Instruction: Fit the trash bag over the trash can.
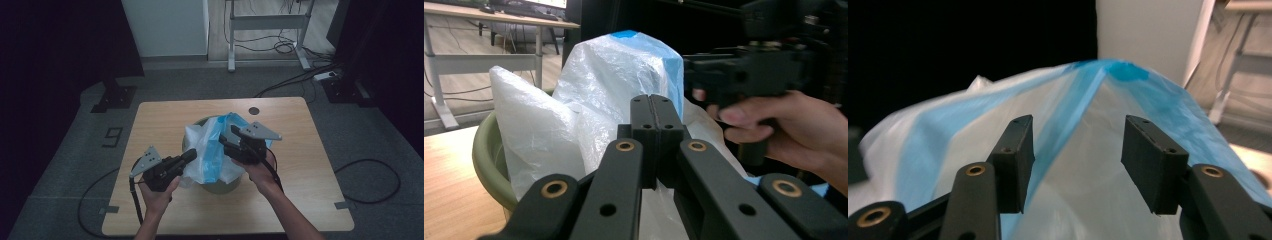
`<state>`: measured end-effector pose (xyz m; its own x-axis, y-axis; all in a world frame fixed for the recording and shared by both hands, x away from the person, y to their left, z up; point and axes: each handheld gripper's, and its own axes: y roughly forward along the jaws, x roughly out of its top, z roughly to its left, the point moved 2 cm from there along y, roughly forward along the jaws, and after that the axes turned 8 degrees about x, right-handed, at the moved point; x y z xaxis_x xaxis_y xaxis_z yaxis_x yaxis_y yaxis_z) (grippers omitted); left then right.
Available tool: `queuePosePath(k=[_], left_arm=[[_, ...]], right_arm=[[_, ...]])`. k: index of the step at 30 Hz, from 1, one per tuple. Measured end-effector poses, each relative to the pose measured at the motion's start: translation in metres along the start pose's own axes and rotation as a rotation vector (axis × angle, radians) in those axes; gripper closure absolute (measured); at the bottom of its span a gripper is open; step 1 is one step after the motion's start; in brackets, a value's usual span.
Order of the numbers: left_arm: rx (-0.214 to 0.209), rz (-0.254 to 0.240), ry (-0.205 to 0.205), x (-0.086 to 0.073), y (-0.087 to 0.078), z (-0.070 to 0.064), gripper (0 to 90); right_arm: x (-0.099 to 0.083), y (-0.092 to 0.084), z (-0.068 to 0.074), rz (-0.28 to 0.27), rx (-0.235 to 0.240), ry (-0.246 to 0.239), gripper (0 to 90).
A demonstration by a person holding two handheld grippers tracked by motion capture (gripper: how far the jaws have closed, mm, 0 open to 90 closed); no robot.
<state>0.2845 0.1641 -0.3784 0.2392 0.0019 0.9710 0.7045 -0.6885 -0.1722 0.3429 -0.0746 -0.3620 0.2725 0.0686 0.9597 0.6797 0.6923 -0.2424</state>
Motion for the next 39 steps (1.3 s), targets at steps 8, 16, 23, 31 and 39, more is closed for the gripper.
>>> queuePosePath(k=[8, 16, 23, 31, 39], left_arm=[[0.089, -0.034, -0.033, 0.005, 0.000, 0.013, 89.7], [0.144, -0.057, -0.086, 0.012, 0.003, 0.031, 89.7], [0.167, -0.079, -0.090, 0.023, 0.007, 0.034, 89.7], [0.200, -0.078, -0.070, 0.039, 0.017, 0.042, 89.7], [0.233, -0.094, -0.042, 0.063, 0.039, 0.053, 89.6]], right_arm=[[0.006, 0.009, -0.011, 0.002, 0.045, 0.046, 87.8], [0.006, -0.027, -0.029, -0.036, 0.012, 0.010, 88.6], [0.009, -0.050, -0.043, -0.064, -0.009, -0.002, 88.4], [0.009, -0.056, -0.051, -0.059, -0.097, -0.040, 88.6], [0.046, -0.040, -0.066, -0.112, -0.194, -0.081, 88.5]])
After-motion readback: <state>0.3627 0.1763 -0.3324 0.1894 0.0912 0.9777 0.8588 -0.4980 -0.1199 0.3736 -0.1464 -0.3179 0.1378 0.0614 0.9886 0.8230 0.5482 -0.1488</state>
